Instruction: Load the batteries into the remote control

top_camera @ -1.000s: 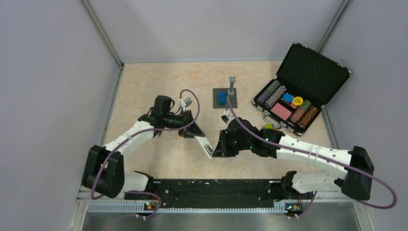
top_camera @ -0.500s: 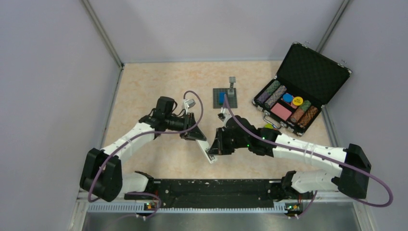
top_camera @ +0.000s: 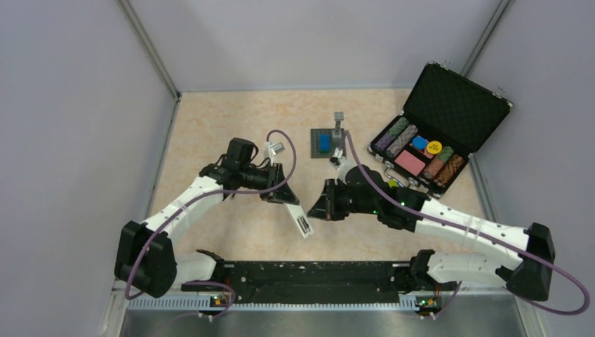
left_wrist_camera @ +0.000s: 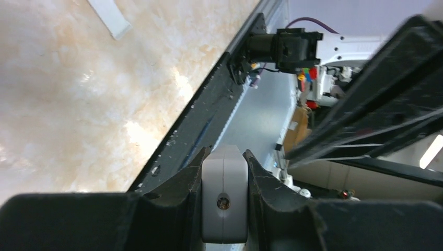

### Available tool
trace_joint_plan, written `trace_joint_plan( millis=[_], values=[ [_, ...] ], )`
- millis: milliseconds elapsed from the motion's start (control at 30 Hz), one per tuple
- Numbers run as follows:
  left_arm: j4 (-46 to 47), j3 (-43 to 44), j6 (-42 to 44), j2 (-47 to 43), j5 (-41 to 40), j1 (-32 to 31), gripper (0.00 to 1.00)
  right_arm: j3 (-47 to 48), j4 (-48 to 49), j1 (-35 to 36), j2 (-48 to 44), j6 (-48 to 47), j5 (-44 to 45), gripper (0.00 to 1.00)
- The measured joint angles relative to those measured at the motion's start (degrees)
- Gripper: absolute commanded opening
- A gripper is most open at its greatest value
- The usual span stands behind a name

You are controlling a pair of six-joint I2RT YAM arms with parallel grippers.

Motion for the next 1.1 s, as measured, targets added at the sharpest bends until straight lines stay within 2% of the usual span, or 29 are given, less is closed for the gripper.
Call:
trace_joint_plan(
  millis=[100,300,500,800,967,1100],
  values=[
    [-3.02,1.36,1.92,-1.07,-4.31,0.61,0.0,0.26,-0.42,-0.04,-4.33,-1.18,2.03,0.25],
    [-11.67,4.55,4.24,-6.14,-18.32,5.73,0.0,2.16,-0.83,-0.04,-2.97,-3.17,6.32,0.31],
    [-23.26,11.76,5.05,-12.63,-41.88,7.72,0.0,8.87,-1.38,0.22,10.84,-5.66,11.63,0.39],
    [-37.13,18.23,0.96,-22.16,-74.99,7.82,0.0,28.89,-1.14,5.64,36.41,-6.32,23.58,0.45],
    [-43.5,21.22,-2.49,-26.62,-87.95,7.89,0.0,39.32,-1.68,7.85,49.66,-3.02,27.36,0.47],
    [-45.7,23.19,-3.91,-31.76,-94.84,7.91,0.0,48.78,-2.73,9.01,59.34,-0.11,31.23,0.47]
  ],
)
